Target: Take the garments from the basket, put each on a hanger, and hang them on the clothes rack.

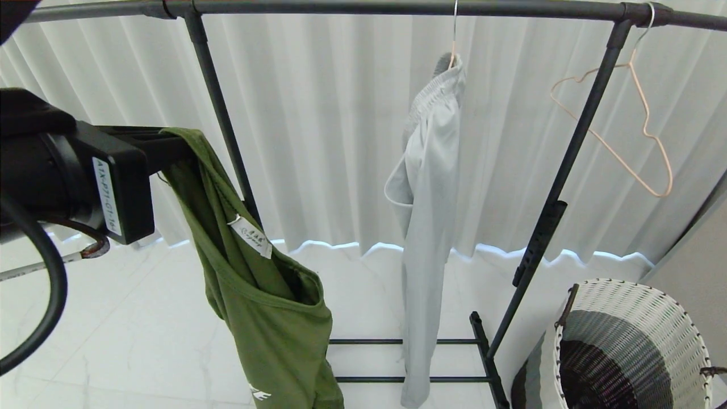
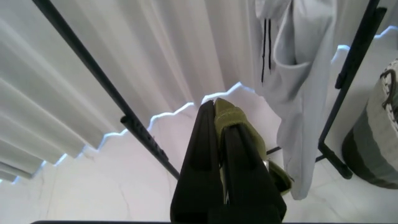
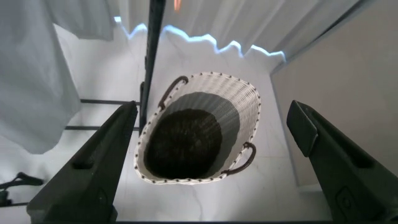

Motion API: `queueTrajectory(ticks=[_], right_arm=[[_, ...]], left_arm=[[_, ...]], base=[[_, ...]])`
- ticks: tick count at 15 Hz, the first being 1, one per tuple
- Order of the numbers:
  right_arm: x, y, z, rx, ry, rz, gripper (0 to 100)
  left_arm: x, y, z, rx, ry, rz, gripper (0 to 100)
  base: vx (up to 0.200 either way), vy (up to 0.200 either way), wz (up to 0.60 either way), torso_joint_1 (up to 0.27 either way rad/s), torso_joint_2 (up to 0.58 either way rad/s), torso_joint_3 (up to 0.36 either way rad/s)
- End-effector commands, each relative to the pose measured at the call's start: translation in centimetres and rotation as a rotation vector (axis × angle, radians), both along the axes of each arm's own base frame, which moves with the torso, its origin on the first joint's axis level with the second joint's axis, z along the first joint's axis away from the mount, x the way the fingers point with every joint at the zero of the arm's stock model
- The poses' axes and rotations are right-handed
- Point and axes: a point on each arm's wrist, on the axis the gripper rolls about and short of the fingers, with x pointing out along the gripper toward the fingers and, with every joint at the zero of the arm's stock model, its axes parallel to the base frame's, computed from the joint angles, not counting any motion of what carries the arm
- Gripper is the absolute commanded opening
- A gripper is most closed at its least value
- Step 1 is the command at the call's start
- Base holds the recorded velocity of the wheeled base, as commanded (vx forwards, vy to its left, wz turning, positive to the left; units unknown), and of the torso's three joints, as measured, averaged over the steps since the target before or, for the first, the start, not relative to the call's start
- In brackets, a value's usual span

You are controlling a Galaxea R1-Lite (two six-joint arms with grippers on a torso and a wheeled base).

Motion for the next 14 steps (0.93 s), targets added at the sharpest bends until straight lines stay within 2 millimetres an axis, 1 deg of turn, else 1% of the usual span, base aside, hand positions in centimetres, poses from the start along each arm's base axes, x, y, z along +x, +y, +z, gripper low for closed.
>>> queueTrajectory(ticks=[1,6,9,11,14], right_arm=[[0.2,0.0,-0.1,0.003,0.007,0.007,100],[0.7,0.0,-0.4,0.008,0.019,0.020,100],[1.8,0.0,-1.0,0.003,-0.022,0.013,100],[2.1,0.0,-1.6,-0.003,-0.028,0.017,100],[2.1,0.0,-1.8,-0.002,-0.029,0.018,100]], left_arm=[[0.0,0.0,0.0,0.005,0.000,0.000,0],[0.0,0.0,0.0,0.008,-0.001,0.001,0],[0.0,0.0,0.0,0.024,-0.006,-0.001,0],[0.1,-0.1,-0.1,0.026,-0.004,-0.003,0],[0.1,-0.1,-0.2,0.030,-0.001,-0.002,0]], base=[[0.000,0.000,0.00,0.198,-0.50,-0.281],[0.000,0.000,0.00,0.210,-0.48,-0.278],[0.000,0.000,0.00,0.222,-0.50,-0.281],[0.000,0.000,0.00,0.242,-0.52,-0.283],[0.000,0.000,0.00,0.108,-0.22,-0.126]])
